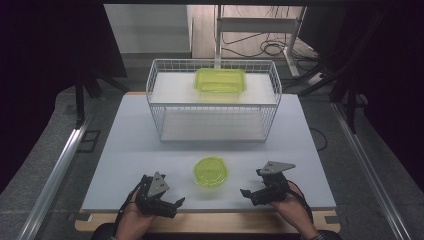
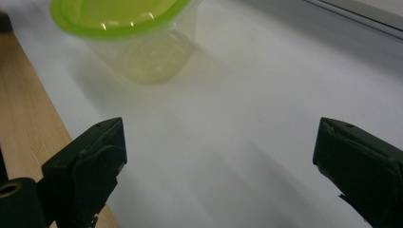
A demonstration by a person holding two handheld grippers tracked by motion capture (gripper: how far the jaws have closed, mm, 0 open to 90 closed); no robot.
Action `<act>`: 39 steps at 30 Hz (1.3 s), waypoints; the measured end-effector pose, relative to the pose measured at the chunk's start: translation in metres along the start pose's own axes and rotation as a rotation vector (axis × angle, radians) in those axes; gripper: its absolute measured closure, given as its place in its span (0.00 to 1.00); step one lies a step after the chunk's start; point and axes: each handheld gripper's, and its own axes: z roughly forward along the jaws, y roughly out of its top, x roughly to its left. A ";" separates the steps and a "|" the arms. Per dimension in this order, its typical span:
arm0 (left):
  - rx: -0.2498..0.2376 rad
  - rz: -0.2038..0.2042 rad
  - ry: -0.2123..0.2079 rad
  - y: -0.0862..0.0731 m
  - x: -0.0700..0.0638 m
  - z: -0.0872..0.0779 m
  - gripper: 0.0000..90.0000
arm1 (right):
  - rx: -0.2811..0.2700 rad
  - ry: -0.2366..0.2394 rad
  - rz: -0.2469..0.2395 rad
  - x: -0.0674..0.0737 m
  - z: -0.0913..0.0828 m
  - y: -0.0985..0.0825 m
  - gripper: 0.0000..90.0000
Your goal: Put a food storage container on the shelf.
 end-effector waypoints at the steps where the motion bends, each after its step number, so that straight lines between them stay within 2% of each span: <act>1: 0.001 0.001 0.001 0.000 -0.001 0.000 0.03 | -0.006 0.009 0.015 0.000 0.000 0.002 0.04; 7: -0.002 0.016 0.000 0.000 -0.002 0.001 0.03 | -0.043 0.029 0.082 -0.002 0.001 0.016 0.03; 12: 0.003 0.022 0.008 0.000 -0.002 0.002 0.03 | -0.041 0.066 0.129 -0.006 0.000 0.029 0.11; 19: 0.013 0.022 0.004 0.001 -0.003 0.003 0.03 | -0.021 0.091 0.117 -0.007 0.008 0.047 0.21; 27: 0.026 0.032 0.008 0.001 -0.005 0.004 0.03 | -0.014 0.130 0.171 -0.014 0.021 0.066 0.37; 30: 0.028 0.034 0.008 0.000 -0.005 0.005 0.03 | 0.000 0.159 0.183 -0.017 0.028 0.070 0.42; 34: 0.032 0.033 0.008 0.000 -0.005 0.005 0.03 | 0.047 0.203 0.199 -0.019 0.042 0.072 0.48; 37: 0.041 0.038 0.009 0.000 -0.005 0.006 0.03 | 0.062 0.209 0.207 -0.021 0.045 0.072 0.51; 39: 0.043 0.040 0.009 0.000 -0.005 0.006 0.03 | 0.070 0.246 0.236 -0.026 0.051 0.073 0.53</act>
